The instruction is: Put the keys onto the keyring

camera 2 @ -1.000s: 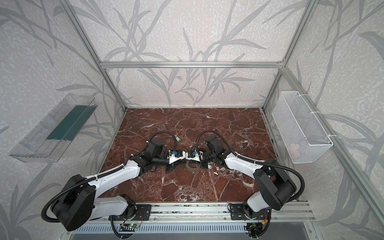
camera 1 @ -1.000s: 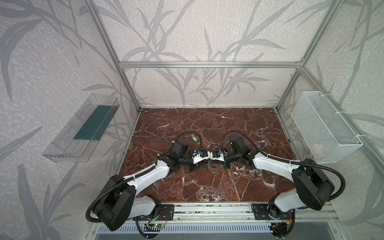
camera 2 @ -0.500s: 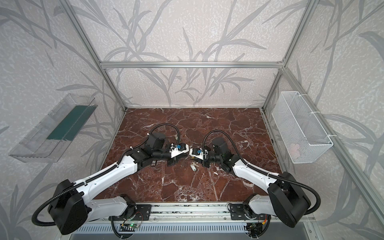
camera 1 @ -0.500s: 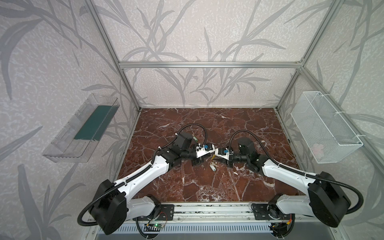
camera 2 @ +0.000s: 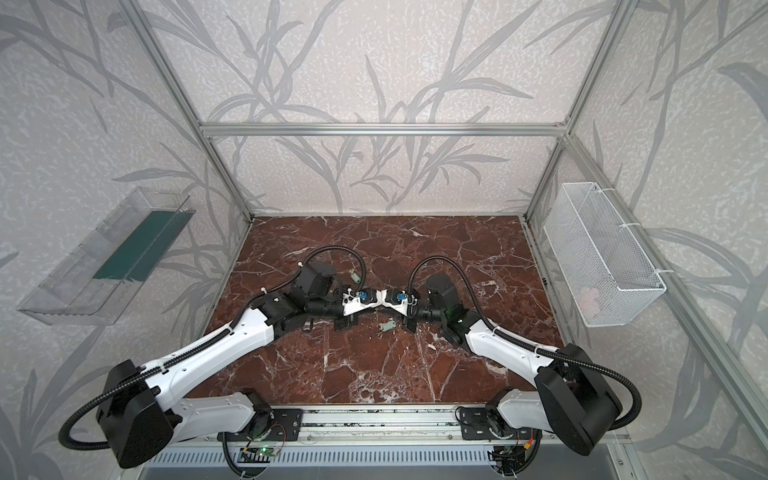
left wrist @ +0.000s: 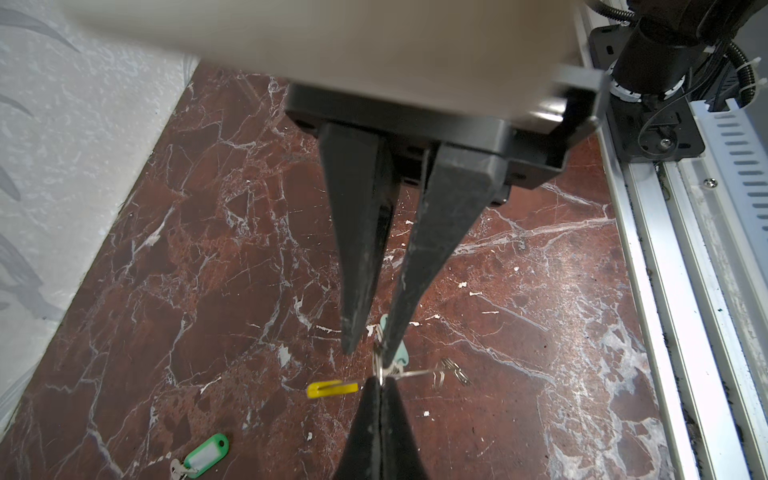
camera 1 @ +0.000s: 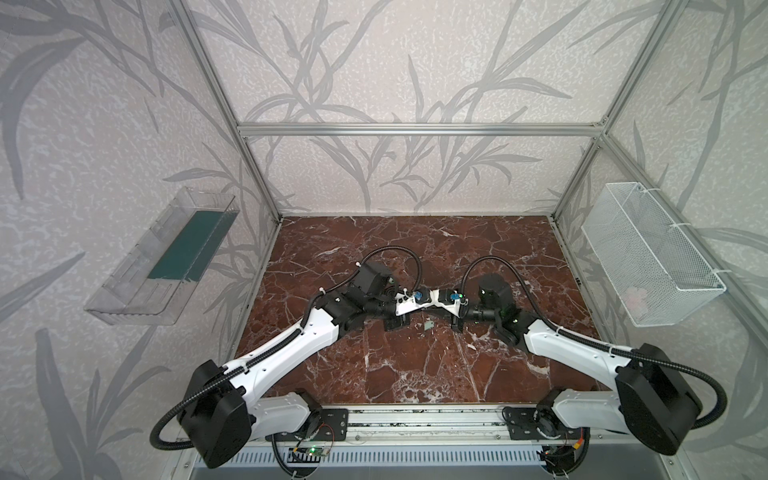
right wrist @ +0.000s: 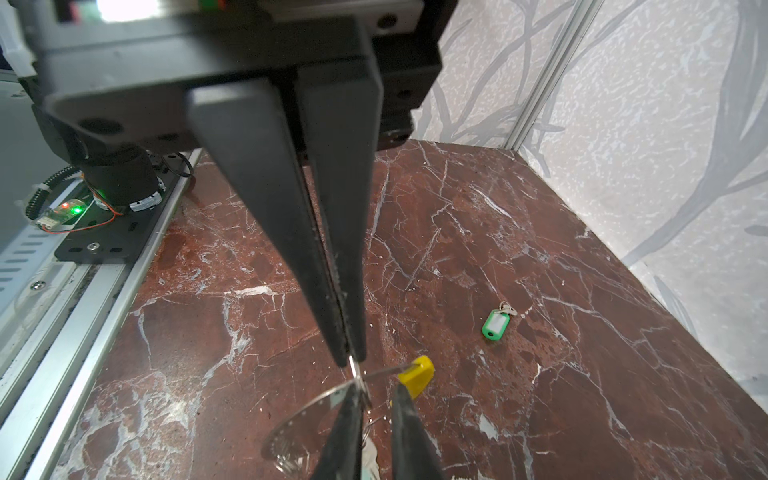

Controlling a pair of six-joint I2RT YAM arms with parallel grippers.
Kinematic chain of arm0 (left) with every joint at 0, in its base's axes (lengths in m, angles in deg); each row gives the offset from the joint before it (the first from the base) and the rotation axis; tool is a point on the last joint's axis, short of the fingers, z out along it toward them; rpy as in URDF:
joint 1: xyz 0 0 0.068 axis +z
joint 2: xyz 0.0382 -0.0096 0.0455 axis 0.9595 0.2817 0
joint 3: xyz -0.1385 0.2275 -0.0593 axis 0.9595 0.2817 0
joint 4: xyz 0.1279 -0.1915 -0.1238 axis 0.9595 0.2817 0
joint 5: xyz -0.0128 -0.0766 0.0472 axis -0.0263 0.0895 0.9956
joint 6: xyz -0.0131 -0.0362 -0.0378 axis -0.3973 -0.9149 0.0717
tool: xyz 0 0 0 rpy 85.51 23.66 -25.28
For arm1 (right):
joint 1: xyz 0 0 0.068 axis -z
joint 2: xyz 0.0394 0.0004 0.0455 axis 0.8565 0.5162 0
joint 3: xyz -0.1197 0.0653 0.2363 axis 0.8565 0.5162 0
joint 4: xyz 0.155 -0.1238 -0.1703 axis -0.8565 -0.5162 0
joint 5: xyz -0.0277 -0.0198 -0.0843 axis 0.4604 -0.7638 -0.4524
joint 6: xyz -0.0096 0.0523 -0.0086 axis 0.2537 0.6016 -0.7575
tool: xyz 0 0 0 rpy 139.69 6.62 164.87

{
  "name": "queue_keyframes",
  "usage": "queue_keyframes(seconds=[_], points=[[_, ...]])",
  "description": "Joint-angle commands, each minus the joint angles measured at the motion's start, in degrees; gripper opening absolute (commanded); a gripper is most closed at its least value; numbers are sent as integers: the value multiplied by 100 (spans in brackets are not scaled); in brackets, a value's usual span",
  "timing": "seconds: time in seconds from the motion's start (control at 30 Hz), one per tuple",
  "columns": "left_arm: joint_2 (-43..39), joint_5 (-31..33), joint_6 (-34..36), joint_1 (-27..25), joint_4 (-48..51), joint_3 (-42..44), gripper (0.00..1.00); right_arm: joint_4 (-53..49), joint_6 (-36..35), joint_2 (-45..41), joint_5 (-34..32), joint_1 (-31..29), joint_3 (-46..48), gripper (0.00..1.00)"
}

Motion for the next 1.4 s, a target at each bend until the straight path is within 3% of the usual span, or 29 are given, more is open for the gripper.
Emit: queue_keyframes(seconds=[0.0, 0.03, 0.13, 0.23, 0.3, 0.43, 0.6, 0.77, 1.13, 1.37], points=[[51, -43, 274, -94, 308, -231, 0, 317, 137, -30, 152, 34, 15, 16], [64, -55, 281, -105, 302, -253, 0, 322, 149, -24, 172, 33, 6, 16], [60, -78, 253, -116, 201, -268, 0, 222, 127, 38, 295, 33, -27, 2], [15, -3, 84, -120, -83, -211, 1, 603, 360, 58, 288, 52, 83, 0], [-216, 462, -497, -107, -694, 87, 19, 1349, 923, 98, 362, 165, 284, 0], [-878, 385, -1143, 117, -2614, 1268, 25, 2826, 1882, 264, 647, 401, 571, 0], [-1135, 50, -1864, 262, -3945, 2005, 22, 3499, 2327, 393, 862, 415, 545, 0], [-997, -168, -2196, 263, -4767, 2185, 23, 3392, 2297, 381, 1124, 420, 381, 0], [-718, -704, -2495, 259, -5211, 2149, 20, 3206, 2286, 245, 1225, 416, 197, 0], [-575, -789, -2519, 258, -5280, 2004, 0, 3077, 2199, 218, 1303, 415, 170, 0]])
